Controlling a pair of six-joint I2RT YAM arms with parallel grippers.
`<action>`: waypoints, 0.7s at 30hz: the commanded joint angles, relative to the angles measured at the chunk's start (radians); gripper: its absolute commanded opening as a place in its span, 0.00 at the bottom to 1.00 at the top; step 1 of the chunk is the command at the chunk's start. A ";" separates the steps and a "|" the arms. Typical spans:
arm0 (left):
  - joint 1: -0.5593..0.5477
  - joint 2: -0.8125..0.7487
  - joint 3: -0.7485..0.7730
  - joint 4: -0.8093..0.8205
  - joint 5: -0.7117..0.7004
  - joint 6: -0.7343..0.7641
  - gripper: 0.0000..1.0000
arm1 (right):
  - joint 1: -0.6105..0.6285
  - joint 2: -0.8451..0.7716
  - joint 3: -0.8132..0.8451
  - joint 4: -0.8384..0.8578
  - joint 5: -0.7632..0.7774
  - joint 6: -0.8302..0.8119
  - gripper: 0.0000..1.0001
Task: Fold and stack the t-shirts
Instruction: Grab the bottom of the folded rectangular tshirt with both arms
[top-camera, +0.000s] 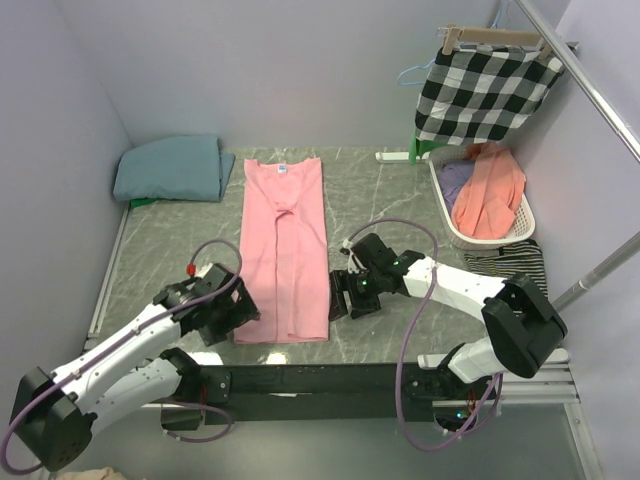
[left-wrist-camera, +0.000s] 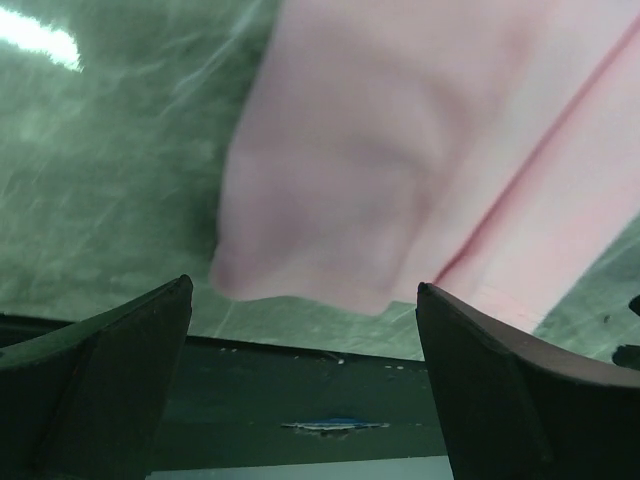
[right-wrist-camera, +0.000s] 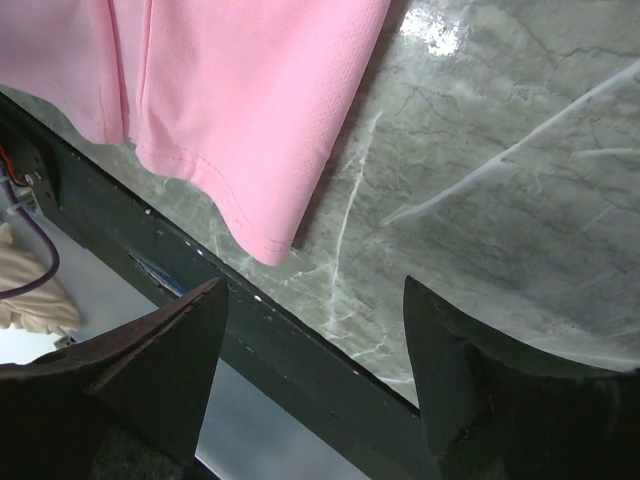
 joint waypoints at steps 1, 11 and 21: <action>-0.005 -0.085 -0.057 -0.050 -0.030 -0.127 0.99 | 0.018 -0.024 0.015 0.004 0.024 0.017 0.77; -0.007 -0.008 -0.071 0.031 -0.033 -0.141 0.99 | 0.024 0.018 0.007 0.091 -0.013 0.054 0.73; -0.007 0.002 -0.149 0.114 -0.036 -0.176 0.99 | 0.087 0.105 0.035 0.081 0.027 0.097 0.65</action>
